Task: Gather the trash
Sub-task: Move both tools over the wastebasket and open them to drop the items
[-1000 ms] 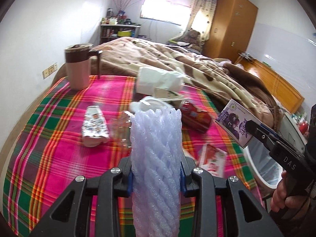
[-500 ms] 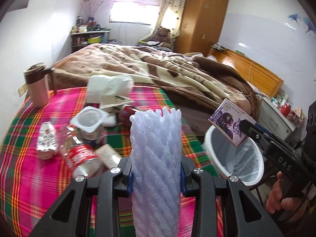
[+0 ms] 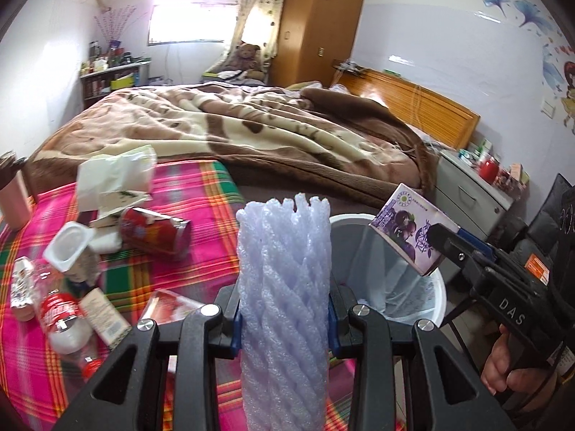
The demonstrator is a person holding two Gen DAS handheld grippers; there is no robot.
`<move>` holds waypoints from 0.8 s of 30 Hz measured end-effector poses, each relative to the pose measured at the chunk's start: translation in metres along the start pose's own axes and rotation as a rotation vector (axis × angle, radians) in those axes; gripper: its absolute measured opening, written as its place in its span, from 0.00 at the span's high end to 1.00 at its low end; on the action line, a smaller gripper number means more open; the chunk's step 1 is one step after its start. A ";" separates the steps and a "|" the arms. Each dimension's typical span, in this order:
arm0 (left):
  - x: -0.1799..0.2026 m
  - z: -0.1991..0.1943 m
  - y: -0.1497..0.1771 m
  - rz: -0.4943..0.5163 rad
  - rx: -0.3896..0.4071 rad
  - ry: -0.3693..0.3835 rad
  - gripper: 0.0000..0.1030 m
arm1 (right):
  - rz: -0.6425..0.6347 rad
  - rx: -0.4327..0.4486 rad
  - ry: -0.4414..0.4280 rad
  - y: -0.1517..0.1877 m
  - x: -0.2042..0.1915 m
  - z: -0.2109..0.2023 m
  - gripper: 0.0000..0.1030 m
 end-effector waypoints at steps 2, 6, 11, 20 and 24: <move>0.009 0.008 -0.002 0.007 -0.010 0.012 0.66 | 0.002 -0.001 0.017 0.001 0.006 0.001 0.59; 0.026 0.020 -0.003 0.024 -0.027 0.040 0.65 | 0.010 -0.009 0.038 0.002 0.018 0.003 0.59; 0.043 0.036 -0.004 0.043 -0.050 0.064 0.65 | 0.012 -0.023 0.066 0.005 0.032 0.006 0.59; 0.070 0.067 -0.002 0.073 -0.103 0.098 0.65 | 0.019 -0.064 0.114 0.014 0.051 0.015 0.58; 0.076 0.078 -0.002 0.073 -0.119 0.107 0.65 | 0.007 -0.088 0.137 0.017 0.056 0.020 0.58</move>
Point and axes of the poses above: each gripper's, at about its wrist camera, not at the fingertips, and z roughly the way its jaws point, x to its right, y to its underside, the point moved 3 cm from there along z, roughly the way its jaws point, and after that the axes turned 7 degrees about y, right-handed, at the moved point
